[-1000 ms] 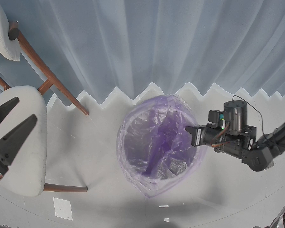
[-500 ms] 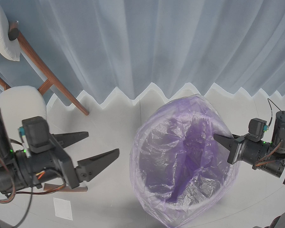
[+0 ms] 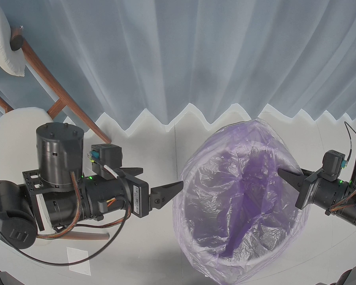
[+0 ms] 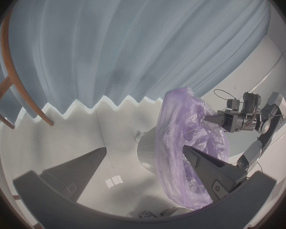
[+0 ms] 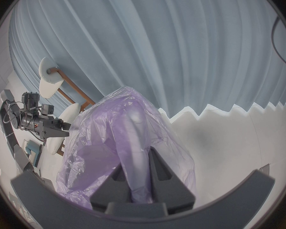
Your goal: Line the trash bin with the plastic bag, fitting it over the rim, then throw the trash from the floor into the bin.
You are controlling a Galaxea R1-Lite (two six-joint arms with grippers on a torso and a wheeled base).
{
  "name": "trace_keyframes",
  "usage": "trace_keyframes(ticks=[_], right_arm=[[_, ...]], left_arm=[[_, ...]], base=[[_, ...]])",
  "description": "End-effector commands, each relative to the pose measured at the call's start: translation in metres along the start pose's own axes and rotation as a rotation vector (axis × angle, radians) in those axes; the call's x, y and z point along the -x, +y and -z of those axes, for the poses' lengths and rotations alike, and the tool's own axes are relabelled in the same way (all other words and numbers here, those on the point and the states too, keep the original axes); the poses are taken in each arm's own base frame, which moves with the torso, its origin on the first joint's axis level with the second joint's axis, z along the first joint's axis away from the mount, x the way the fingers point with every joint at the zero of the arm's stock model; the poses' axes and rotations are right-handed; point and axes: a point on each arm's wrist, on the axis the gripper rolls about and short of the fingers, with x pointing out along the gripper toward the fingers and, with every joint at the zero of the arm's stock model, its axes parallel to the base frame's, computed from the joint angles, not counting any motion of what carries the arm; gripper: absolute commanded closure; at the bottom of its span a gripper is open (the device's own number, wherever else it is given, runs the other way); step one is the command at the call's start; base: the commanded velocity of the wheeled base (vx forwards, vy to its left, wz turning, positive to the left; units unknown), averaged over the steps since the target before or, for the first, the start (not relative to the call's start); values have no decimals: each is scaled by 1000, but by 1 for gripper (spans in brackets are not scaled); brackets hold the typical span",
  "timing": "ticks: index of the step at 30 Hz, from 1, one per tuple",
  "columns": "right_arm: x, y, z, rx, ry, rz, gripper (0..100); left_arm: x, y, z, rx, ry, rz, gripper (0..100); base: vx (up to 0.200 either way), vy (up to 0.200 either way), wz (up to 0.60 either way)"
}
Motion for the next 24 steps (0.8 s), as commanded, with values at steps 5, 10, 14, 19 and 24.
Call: trace_keyframes(ticks=[5, 10, 14, 19, 24], right_arm=[[1, 0, 0, -1, -1, 1, 100], [2, 0, 1, -2, -1, 1, 100], [1, 0, -1, -2, -6, -1, 100], [1, 0, -2, -1, -8, -3, 100], [2, 1, -8, -5, -43, -28, 100]], left_arm=[[-15, -1, 10, -2, 48, 7, 0], [-22, -1, 11, -4, 39, 15, 100], [-26, -2, 13, -3, 50, 22, 100], [-29, -1, 14, 10, 57, 17, 100], [-25, 4, 20, 18, 76, -2, 100]], base=[[0, 0, 0], [0, 0, 0], [0, 0, 0], [0, 0, 0], [0, 0, 0]])
